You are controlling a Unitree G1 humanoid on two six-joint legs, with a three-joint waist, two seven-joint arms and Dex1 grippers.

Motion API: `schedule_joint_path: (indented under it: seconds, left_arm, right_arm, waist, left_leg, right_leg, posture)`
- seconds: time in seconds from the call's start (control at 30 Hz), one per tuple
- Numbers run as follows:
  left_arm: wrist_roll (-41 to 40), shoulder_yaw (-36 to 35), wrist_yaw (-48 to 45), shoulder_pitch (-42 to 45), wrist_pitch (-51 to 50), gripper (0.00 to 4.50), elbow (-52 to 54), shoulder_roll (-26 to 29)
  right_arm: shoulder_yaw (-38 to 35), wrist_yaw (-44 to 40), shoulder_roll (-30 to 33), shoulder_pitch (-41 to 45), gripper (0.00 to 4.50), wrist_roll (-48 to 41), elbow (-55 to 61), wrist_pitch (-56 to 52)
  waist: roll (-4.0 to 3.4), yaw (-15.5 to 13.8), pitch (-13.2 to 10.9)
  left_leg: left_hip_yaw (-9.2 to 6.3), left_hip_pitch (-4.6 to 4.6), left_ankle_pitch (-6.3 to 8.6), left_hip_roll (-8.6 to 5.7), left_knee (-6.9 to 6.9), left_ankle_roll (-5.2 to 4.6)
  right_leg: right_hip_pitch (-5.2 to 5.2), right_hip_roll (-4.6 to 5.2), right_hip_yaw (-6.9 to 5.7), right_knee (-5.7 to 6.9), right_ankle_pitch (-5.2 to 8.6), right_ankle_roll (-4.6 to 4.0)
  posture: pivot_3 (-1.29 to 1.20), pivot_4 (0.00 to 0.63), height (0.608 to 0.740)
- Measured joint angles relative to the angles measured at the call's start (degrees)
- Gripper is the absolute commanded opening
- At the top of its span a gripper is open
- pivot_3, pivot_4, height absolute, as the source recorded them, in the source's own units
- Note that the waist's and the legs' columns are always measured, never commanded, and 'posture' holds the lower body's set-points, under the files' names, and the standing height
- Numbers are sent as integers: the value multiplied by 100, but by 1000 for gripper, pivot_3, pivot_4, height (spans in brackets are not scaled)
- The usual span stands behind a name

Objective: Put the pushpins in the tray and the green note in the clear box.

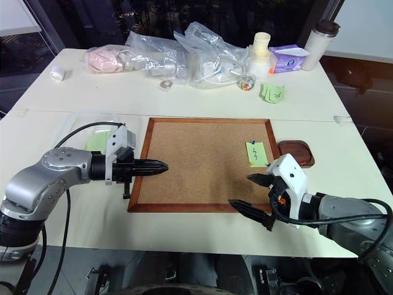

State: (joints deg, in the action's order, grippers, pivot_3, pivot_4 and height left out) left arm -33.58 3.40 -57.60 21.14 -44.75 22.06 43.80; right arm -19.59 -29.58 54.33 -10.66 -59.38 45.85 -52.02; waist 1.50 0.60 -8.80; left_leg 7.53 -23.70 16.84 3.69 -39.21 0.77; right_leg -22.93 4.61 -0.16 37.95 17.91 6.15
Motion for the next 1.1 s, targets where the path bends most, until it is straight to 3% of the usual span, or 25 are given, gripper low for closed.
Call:
schedule_joint_path:
  seconds: [0.83, 1.0, 1.1]
  left_arm:
    - [-209, -24, 9, 19, -108, 38, -5, 92]
    - [34, 15, -163, 415, 195, 38, -504, 183]
    - [383, 200, -390, 1017, 632, 38, -1311, 105]
  right_arm:
    - [30, 79, -139, 95, 4500, 88, -29, 0]
    - [41, 271, -237, 277, 4500, 182, -108, 5]
    - [64, 676, -674, 906, 4500, 366, -562, 148]
  waist:
    - [0, -1, 0]
    - [0, 1, 0]
    - [1, -3, 0]
  left_leg:
    - [0, 0, 0, 0, 0, 0]
    - [2, 4, 0, -2, 0, 0]
    - [7, 10, 0, -7, -1, 0]
  right_leg:
    - [0, 0, 0, 0, 0, 0]
    - [3, -1, 0, 0, 0, 0]
    - [8, 0, 0, 1, -1, 0]
  posture:
    - [0, 150, 735]
    - [0, 150, 735]
    - [0, 150, 735]
